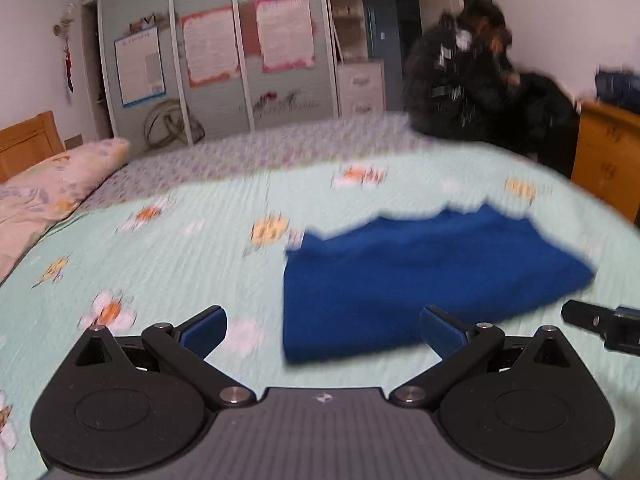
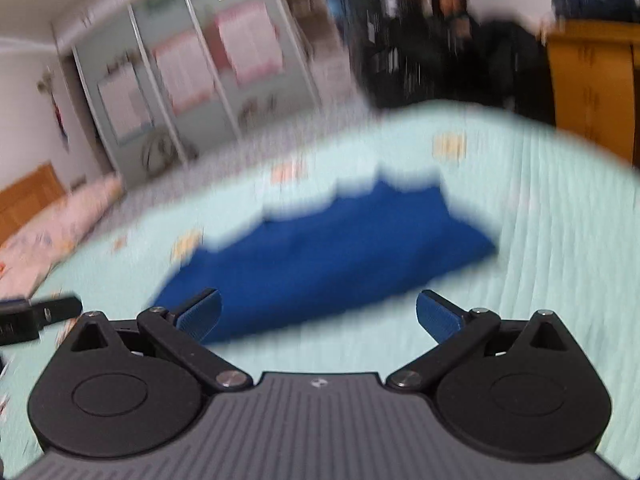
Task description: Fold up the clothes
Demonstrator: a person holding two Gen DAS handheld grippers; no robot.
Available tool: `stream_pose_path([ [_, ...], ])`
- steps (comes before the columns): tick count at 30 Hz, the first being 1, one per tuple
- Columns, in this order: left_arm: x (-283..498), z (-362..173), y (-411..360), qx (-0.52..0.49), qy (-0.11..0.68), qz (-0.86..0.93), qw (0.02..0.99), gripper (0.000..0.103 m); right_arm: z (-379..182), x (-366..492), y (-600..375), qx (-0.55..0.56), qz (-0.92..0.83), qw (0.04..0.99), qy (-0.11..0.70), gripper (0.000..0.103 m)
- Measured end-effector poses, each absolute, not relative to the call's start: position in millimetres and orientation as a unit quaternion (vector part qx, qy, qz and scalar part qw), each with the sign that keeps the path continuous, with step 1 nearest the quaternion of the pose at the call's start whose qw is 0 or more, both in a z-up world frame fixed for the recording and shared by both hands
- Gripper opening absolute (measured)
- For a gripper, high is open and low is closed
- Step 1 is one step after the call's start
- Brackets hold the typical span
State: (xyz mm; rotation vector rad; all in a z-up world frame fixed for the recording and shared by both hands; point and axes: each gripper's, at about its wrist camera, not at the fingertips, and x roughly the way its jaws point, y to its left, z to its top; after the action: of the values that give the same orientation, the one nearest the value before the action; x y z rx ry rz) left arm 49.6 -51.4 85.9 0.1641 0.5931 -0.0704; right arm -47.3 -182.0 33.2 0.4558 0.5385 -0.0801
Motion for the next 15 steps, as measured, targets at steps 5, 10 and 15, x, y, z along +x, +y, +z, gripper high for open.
stream_pose_path([
  [5, 77, 56, 17, -0.060, 0.381, -0.035, 0.922, 0.102, 9, -38, -242, 0.358, -0.046, 0.888, 0.285, 0.103],
  [10, 120, 29, 73, -0.235, 0.415, -0.092, 0.874, 0.102, 9, 8, -326, 0.372, -0.065, 0.881, 0.284, 0.103],
  [15, 171, 8, 74, -0.244, 0.446, -0.089, 0.857, 0.102, -9, 68, -401, 0.407, -0.029, 0.857, 0.315, 0.103],
])
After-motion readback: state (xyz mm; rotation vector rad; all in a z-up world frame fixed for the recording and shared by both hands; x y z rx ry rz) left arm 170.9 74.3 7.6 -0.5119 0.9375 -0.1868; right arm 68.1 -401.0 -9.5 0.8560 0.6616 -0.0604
